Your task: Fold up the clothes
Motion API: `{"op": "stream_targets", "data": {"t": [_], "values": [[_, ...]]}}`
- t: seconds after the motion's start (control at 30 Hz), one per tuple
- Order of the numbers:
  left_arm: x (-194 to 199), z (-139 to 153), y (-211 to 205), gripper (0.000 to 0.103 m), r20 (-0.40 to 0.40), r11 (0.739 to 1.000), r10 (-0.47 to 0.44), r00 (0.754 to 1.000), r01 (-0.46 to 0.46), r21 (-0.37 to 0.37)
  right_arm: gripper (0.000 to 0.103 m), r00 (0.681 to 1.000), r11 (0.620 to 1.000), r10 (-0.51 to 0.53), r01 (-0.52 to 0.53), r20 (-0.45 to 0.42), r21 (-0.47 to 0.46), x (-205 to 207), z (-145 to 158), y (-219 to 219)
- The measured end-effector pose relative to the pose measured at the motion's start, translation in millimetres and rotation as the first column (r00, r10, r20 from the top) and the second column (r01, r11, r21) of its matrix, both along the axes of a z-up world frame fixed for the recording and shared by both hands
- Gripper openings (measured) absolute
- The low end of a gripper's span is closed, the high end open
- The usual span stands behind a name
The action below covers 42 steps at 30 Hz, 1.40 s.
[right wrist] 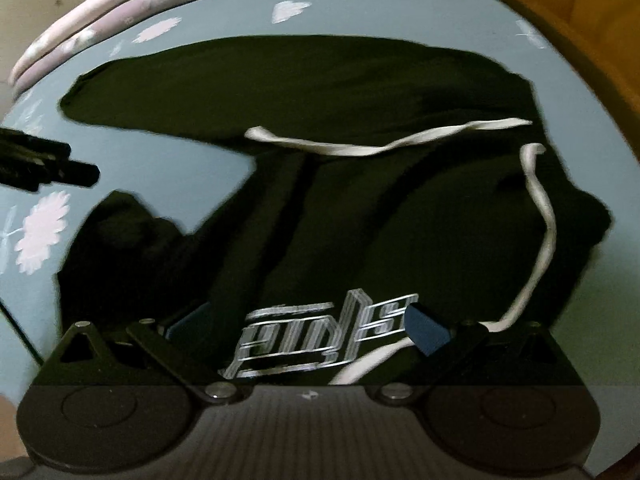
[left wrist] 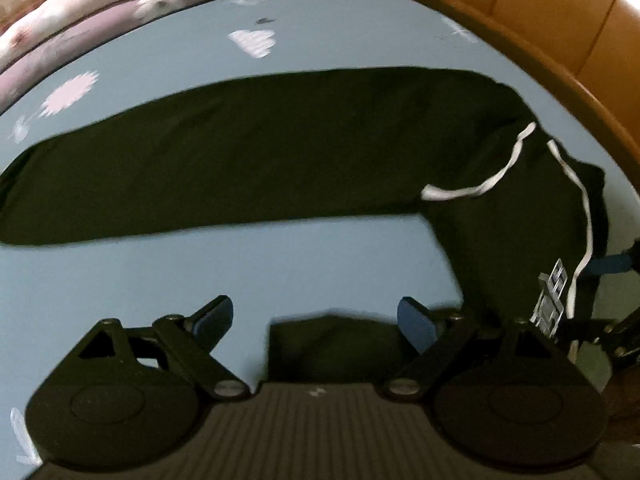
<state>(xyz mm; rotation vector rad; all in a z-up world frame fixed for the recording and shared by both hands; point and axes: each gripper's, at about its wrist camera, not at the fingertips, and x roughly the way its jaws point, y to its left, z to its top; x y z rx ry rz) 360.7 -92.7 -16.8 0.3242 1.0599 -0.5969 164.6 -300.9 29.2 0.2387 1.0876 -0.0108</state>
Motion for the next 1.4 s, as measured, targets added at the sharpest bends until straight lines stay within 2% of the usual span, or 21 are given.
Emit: {"op": "stream_targets", "data": {"t": [0.17, 0.37, 0.47, 0.5, 0.57, 0.63, 0.7, 0.77, 0.8, 0.87, 0.93, 1.0, 1.07, 1.23, 1.4], "values": [[-16.6, -11.0, 35.6, 0.088, -0.053, 0.998, 0.062, 0.997, -0.062, 0.005, 0.103, 0.991, 0.992, 0.123, -0.123, -0.050, 0.006, -1.7, 6.0, 40.2], [-46.0, -23.8, 66.2, 0.088, -0.146, 0.993, 0.116, 0.983, -0.114, 0.025, 0.103, 0.971, 0.980, 0.199, -0.198, -0.133, 0.022, -15.1, 5.9, 64.0], [-62.8, -31.0, 67.9, 0.088, -0.167, 0.997, 0.072, 0.983, -0.064, 0.054, 0.103, 0.954, 0.972, 0.234, -0.236, -0.188, 0.013, -21.6, -1.4, 72.7], [-68.1, -33.2, 66.7, 0.088, -0.171, 0.997, 0.047, 0.984, -0.036, 0.065, 0.103, 0.942, 0.965, 0.261, -0.261, -0.210, 0.028, -21.7, -5.1, 77.4], [-76.4, -38.4, 61.3, 0.088, -0.229, 0.998, -0.004, 0.973, 0.017, 0.056, 0.103, 0.910, 0.943, 0.334, -0.322, -0.245, 0.086, -20.5, -11.7, 87.5], [-84.6, -40.7, 55.2, 0.088, -0.284, 0.997, -0.073, 0.956, 0.075, -0.002, 0.103, 0.873, 0.903, 0.425, -0.391, -0.240, 0.178, -18.3, -15.0, 97.5], [-90.8, -41.9, 51.4, 0.088, -0.314, 0.988, -0.149, 0.938, 0.132, -0.075, 0.103, 0.847, 0.862, 0.495, -0.451, -0.196, 0.231, -17.5, -14.0, 107.3], [-91.4, -47.7, 49.9, 0.088, -0.349, 0.982, -0.174, 0.921, 0.137, -0.128, 0.103, 0.818, 0.818, 0.558, -0.513, -0.141, 0.261, -17.5, -12.0, 117.9], [-89.8, -54.2, 48.7, 0.088, -0.385, 0.979, -0.181, 0.905, 0.128, -0.158, 0.103, 0.802, 0.798, 0.583, -0.537, -0.128, 0.274, -17.2, -13.3, 122.8], [-84.4, -66.7, 47.2, 0.088, -0.431, 0.973, -0.186, 0.883, 0.105, -0.206, 0.103, 0.782, 0.776, 0.612, -0.565, -0.119, 0.280, -16.6, -16.6, 128.9], [-77.5, -73.5, 45.8, 0.086, -0.445, 0.965, -0.190, 0.875, 0.084, -0.248, 0.103, 0.776, 0.764, 0.625, -0.586, -0.086, 0.271, -15.8, -13.5, 130.6], [-69.8, -69.0, 43.6, 0.085, -0.431, 0.952, -0.204, 0.879, 0.075, -0.297, 0.103, 0.784, 0.767, 0.619, -0.587, -0.055, 0.259, -12.5, -7.5, 128.8], [-62.6, -57.2, 41.6, 0.085, -0.383, 0.938, -0.225, 0.896, 0.094, -0.333, 0.103, 0.797, 0.774, 0.604, -0.586, -0.001, 0.238, -6.8, 3.0, 125.3], [-34.4, -29.3, 40.7, 0.085, -0.285, 0.910, -0.209, 0.935, 0.080, -0.406, 0.103, 0.812, 0.806, 0.576, -0.584, 0.100, 0.101, 14.2, 23.1, 116.0], [0.2, -18.2, 38.2, 0.085, -0.182, 0.906, -0.164, 0.970, 0.075, -0.416, 0.103, 0.821, 0.829, 0.555, -0.560, 0.129, -0.005, 45.6, 22.4, 99.2]]}}
